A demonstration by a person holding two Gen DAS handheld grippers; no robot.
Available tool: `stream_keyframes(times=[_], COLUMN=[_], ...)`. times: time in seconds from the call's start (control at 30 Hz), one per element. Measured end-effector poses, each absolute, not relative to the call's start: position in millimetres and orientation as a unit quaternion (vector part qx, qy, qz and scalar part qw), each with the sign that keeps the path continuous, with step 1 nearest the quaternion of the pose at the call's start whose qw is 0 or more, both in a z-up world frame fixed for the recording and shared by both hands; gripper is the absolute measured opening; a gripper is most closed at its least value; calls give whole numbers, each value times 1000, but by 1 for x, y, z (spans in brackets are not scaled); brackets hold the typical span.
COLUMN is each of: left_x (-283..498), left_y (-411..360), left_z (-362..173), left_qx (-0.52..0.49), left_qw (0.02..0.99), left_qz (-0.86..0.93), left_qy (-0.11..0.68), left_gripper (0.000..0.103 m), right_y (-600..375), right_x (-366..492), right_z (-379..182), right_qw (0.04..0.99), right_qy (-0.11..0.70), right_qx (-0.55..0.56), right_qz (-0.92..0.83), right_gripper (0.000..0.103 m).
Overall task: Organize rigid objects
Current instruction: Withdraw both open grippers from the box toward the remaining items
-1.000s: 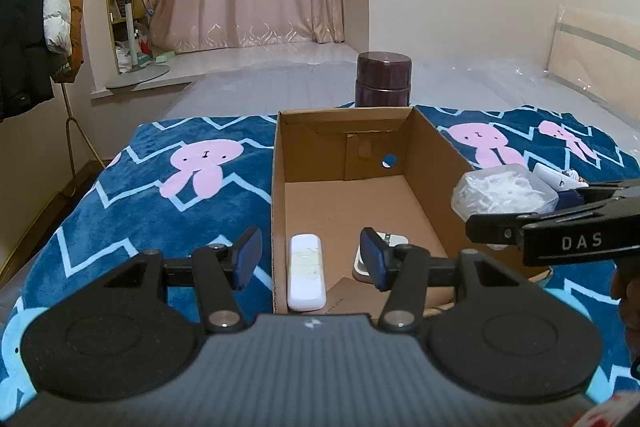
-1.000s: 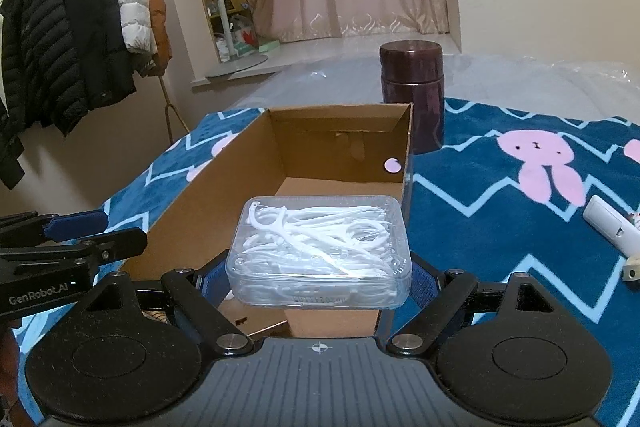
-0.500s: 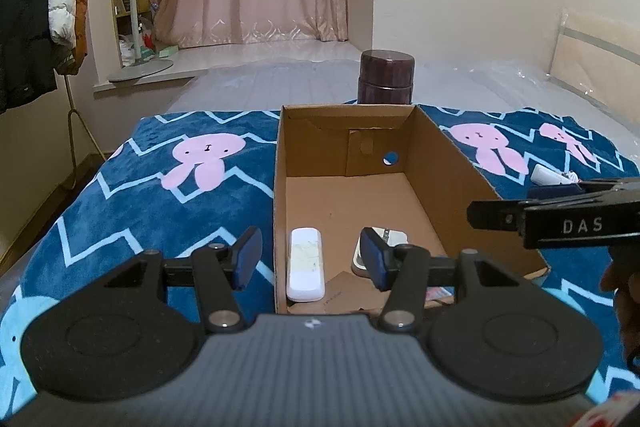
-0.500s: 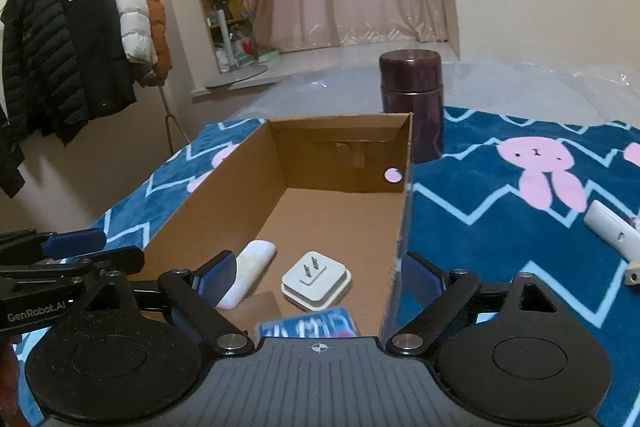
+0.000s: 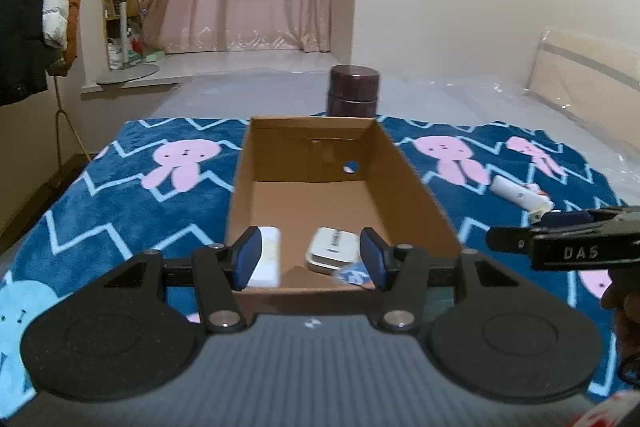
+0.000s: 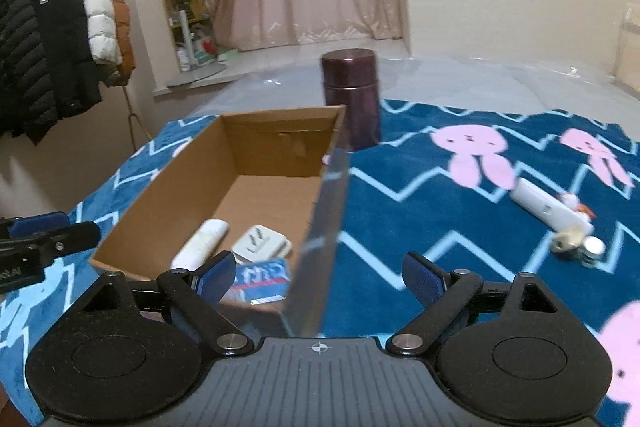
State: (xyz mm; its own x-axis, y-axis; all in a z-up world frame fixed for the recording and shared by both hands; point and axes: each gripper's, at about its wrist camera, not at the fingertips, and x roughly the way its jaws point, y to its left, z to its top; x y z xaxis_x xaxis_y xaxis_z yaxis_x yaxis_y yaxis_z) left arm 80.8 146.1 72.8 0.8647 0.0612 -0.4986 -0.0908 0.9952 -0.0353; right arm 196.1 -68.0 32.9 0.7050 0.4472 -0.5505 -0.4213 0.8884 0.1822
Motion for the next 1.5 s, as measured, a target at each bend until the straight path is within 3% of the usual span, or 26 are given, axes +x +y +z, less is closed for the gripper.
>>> stream_keyframes(times=[0.8, 1.5], left_x=[77, 119], left_y=[9, -61], left_z=[65, 40], left_qx=[-18, 3], left_qw=[959, 945], left_qz=[-71, -119], left_qy=[274, 306], left_gripper=[49, 49], right_y=[-232, -291], right_x=[144, 159], right_z=[5, -19], right_qw=[939, 934], right_qy=[324, 343], right_qx=[52, 65], right_qz=[105, 74], right_gripper=[88, 88])
